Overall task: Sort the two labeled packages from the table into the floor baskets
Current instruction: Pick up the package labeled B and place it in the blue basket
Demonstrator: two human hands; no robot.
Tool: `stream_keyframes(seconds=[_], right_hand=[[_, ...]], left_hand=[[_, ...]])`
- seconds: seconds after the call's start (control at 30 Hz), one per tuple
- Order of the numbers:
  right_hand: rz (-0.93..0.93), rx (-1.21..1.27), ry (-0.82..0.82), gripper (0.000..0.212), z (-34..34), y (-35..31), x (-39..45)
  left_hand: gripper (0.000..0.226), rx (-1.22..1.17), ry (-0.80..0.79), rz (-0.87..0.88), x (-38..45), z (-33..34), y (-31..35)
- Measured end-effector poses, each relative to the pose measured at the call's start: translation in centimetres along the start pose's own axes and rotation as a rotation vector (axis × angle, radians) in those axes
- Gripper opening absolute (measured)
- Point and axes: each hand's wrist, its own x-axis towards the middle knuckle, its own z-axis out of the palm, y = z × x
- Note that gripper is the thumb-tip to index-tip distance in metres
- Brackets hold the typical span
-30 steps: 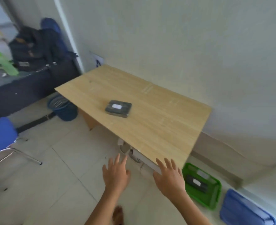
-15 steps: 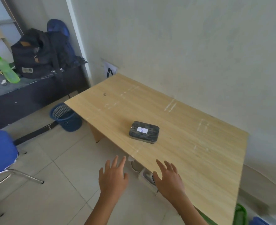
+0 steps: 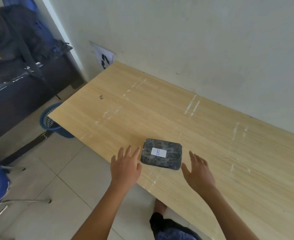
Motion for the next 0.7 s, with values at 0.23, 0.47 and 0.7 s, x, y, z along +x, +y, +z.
stream_keyframes(seconds=[0.23, 0.47, 0.7], right_hand=[[0.320, 0.567, -0.076, 0.060, 0.6, 0.0, 6.6], [0.511, 0.973, -0.123, 0.047, 4.1, 0.6, 7.8], [0.491, 0.902, -0.051, 0.033, 5.4, -1.3, 7.2]], left_hand=[[0.068, -0.487, -0.104, -0.110, 7.0, -0.2, 1.0], [0.070, -0.838, -0.335, -0.207, 10.5, 1.9, 1.7], [0.033, -0.826, -0.355, -0.195, 10.8, 2.5, 1.8]])
